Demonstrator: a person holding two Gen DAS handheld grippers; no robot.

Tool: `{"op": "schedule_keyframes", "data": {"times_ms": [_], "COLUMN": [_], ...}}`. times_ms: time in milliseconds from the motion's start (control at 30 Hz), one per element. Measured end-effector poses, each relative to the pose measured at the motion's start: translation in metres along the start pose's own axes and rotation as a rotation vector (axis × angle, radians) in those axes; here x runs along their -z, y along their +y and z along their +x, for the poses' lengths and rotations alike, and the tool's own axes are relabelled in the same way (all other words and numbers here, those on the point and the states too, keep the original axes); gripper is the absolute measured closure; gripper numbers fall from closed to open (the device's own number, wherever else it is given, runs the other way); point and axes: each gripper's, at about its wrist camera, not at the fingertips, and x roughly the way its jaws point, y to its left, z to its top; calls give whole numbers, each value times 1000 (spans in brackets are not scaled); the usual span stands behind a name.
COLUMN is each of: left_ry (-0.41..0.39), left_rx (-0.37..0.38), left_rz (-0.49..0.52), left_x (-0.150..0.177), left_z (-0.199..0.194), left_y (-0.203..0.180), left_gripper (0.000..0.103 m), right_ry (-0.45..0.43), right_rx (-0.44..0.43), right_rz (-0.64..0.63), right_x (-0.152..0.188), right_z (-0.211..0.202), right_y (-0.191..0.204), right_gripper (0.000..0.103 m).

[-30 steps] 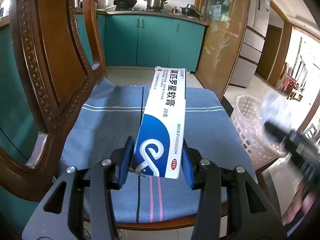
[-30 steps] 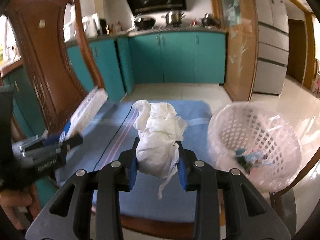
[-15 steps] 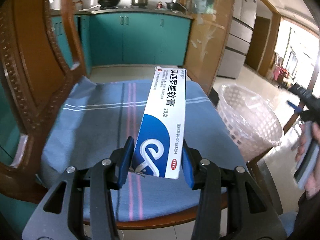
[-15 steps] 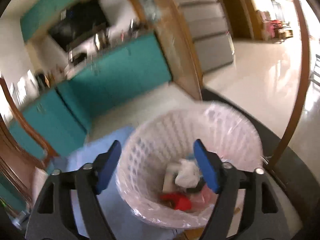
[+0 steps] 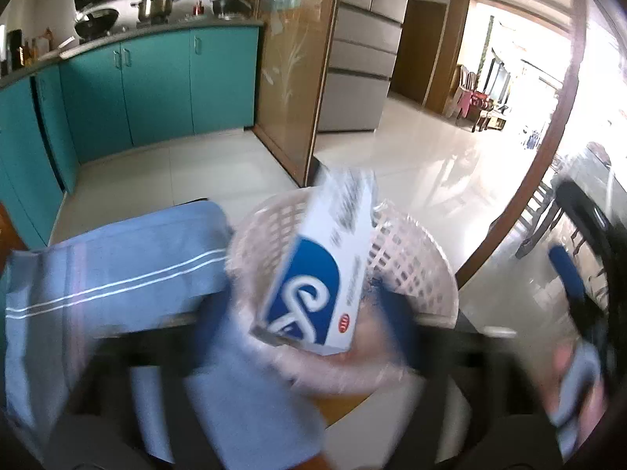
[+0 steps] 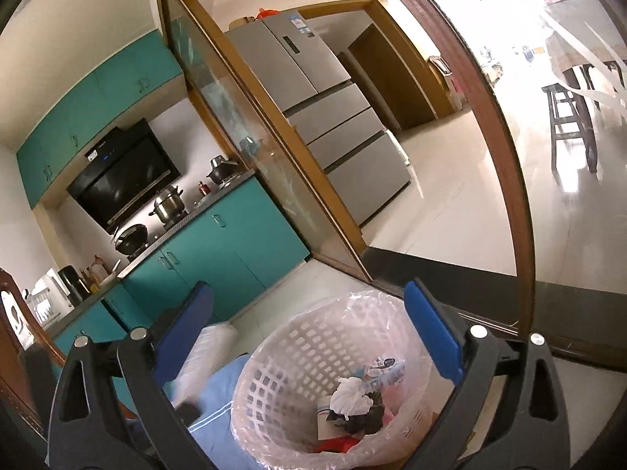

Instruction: Collect trash

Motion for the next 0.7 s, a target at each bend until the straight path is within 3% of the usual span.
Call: {"op": "schedule_keyframes", "data": {"times_ms": [100, 300, 567, 700], "left_ry": [23, -14, -113, -167], "left_rx": [-22, -103, -279, -373], "left_rz": [-46, -104, -228, -238], "left_x": [0, 45, 113, 129], "left_z": [11, -25, -115, -137], "left_y": [4, 48, 138, 160], "left_gripper": [10, 5, 3, 3], "right_ry": [30, 148, 358, 392], "right_rx": [-6, -44, -160, -186], "right_rz": [-3, -74, -404, -537], "right_x": [-1, 9, 77, 109], "right_z": [6, 20, 22, 5], "right_y": [-4, 14, 104, 134], "right_gripper": [7, 7, 7, 7]}}
